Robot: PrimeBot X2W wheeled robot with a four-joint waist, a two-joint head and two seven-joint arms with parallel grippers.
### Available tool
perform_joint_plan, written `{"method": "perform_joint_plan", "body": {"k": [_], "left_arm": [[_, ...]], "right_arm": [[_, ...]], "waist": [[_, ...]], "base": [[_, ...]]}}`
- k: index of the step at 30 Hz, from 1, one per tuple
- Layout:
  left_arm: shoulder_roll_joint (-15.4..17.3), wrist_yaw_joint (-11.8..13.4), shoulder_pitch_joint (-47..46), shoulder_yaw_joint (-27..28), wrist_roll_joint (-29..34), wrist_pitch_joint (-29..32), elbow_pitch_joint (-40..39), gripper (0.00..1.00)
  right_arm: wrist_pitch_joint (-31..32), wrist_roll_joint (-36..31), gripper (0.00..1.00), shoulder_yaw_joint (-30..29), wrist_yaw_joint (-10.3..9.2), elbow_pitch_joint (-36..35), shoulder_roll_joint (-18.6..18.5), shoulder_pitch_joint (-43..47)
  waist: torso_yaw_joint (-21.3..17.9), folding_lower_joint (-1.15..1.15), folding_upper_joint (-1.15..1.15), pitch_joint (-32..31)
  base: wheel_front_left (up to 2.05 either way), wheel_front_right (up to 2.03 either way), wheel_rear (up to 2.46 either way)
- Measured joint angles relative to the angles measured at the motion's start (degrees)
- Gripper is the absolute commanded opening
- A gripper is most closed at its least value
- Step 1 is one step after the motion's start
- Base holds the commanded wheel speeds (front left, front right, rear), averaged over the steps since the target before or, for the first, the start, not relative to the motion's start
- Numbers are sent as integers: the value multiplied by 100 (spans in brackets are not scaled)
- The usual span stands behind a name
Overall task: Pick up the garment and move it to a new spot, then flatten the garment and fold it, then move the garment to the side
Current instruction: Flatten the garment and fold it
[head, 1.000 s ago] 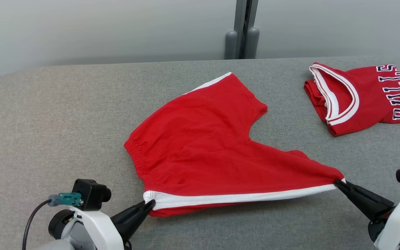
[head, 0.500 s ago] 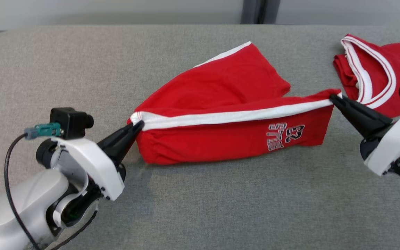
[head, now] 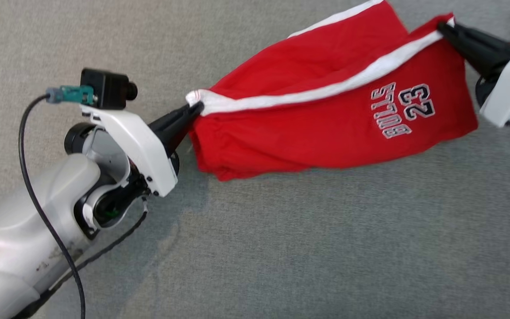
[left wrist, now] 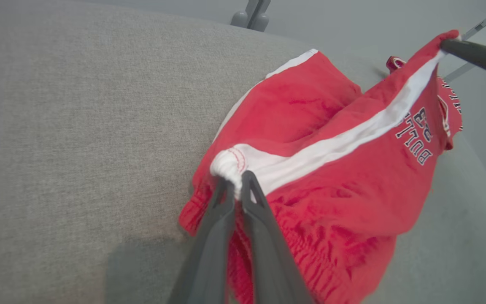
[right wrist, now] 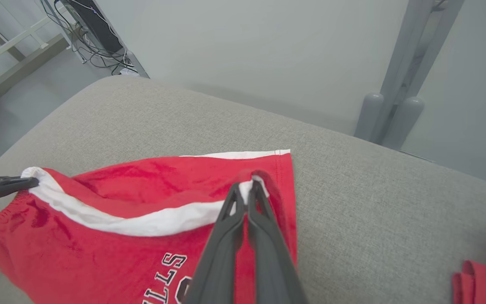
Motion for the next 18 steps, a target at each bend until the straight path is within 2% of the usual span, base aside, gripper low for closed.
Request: {"method": "perform_joint_plan", "body": {"k": [8, 18], "left_arm": [[-119, -18, -360, 193, -144, 193, 40, 0], [-38, -64, -576, 343, -248, 293, -189, 0]], "right_arm": [[78, 104, 0, 438, 0, 715, 59, -928], [-290, 335, 0, 860, 0, 1528, 192, -1712]], "waist": [[275, 0, 0, 448], [402, 0, 0, 706]], "base": [[0, 0, 0], [0, 0, 0]]}}
